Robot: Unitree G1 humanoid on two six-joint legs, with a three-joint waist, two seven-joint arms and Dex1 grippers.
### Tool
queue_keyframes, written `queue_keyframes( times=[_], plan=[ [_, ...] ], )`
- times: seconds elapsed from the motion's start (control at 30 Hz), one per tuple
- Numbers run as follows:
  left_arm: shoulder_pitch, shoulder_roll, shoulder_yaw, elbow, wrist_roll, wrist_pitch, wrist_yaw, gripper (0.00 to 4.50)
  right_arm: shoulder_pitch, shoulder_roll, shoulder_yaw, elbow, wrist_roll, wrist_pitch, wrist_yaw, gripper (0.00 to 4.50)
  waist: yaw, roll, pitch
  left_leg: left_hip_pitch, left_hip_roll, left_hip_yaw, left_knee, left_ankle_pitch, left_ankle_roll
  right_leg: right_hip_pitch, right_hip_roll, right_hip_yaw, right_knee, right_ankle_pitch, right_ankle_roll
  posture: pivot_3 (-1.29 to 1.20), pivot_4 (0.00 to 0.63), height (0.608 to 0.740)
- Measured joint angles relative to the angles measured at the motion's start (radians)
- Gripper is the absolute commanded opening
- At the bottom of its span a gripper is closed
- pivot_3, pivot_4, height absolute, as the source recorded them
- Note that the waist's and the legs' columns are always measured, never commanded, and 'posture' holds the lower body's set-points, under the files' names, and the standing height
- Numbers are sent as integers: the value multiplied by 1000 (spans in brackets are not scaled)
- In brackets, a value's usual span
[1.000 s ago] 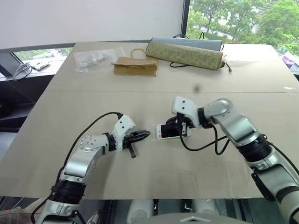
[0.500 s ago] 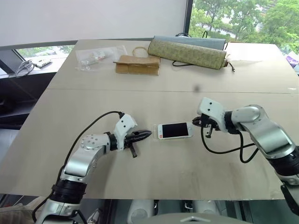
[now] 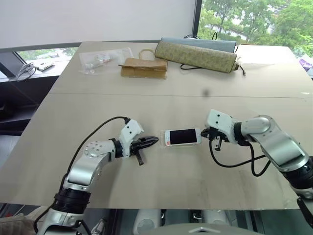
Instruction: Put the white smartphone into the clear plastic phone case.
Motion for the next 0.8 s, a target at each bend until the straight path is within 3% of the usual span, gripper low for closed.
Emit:
queue_keyframes(
  times=[0.8],
  plan=[
    [14, -7, -1, -1, 1, -25, 11, 41, -68, 115, 112, 9, 13, -6, 15, 0, 1, 0, 0, 0, 0, 0, 0, 0, 0, 0, 0, 0, 0, 0, 0, 0, 150, 740]
  ],
)
